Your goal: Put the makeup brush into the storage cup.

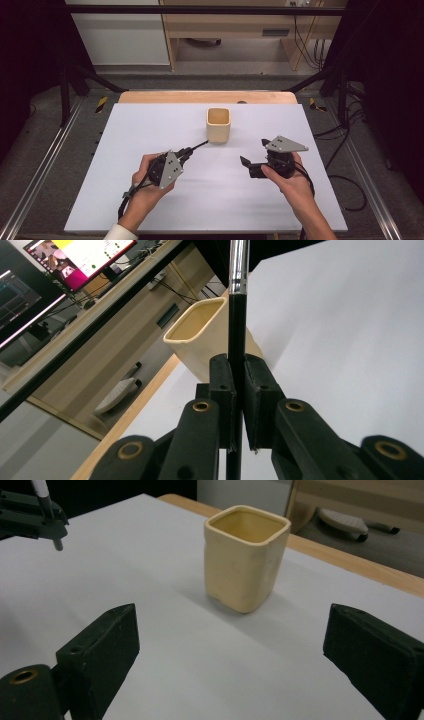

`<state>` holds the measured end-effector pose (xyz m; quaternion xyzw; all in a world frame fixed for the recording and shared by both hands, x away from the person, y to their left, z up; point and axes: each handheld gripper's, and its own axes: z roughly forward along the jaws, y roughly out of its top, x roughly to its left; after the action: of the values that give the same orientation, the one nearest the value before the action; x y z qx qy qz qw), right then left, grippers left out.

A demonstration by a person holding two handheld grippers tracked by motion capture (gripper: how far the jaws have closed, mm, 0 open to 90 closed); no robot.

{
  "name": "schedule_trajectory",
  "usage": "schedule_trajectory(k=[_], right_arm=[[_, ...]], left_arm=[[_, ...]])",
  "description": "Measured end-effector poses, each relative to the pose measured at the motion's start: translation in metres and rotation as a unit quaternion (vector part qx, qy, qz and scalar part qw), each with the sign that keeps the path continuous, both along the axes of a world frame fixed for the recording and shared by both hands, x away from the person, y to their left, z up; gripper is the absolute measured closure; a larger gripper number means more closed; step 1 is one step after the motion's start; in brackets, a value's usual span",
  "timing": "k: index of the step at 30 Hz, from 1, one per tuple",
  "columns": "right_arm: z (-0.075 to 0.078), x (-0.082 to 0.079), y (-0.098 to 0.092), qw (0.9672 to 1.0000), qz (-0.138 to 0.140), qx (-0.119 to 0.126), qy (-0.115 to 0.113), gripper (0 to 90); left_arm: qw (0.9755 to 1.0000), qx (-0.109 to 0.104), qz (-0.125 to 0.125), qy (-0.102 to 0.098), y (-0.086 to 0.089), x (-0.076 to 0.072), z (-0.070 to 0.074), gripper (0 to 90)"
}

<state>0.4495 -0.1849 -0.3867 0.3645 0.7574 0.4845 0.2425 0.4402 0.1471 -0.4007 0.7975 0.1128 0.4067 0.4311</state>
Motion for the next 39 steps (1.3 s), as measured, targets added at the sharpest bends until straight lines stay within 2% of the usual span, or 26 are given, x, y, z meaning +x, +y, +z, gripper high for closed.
schedule_trajectory(k=[3,12,16,24,28,32,39], right_arm=[[-0.009,-0.003,-0.006,0.9996,-0.013,0.016,-0.021,7.9],[-0.034,-0.005,-0.019,0.998,-0.051,0.024,-0.03,6.7],[-0.039,-0.007,-0.026,0.9966,-0.066,0.033,-0.037,5.9],[-0.046,-0.013,-0.03,0.9951,-0.073,0.033,-0.058,4.8],[-0.051,-0.015,-0.031,0.9938,-0.083,0.035,-0.065,4.7],[-0.051,-0.019,-0.032,0.9932,-0.082,0.039,-0.072,4.7],[-0.056,-0.023,-0.032,0.9934,-0.075,0.032,-0.08,4.5]], left_arm=[[0.9999,-0.011,0.005,0.003,0.0,0.003,0.001,84.0],[0.9992,-0.033,0.016,0.015,-0.005,0.012,0.007,84.0],[0.9981,-0.053,0.021,0.023,-0.008,0.016,0.013,84.0],[0.9968,-0.071,0.025,0.028,-0.022,0.021,0.017,84.0],[0.997,-0.069,0.024,0.026,-0.032,0.023,0.018,84.0],[0.9963,-0.076,0.026,0.03,-0.041,0.026,0.018,84.0],[0.9953,-0.084,0.03,0.038,-0.052,0.036,0.018,84.0]])
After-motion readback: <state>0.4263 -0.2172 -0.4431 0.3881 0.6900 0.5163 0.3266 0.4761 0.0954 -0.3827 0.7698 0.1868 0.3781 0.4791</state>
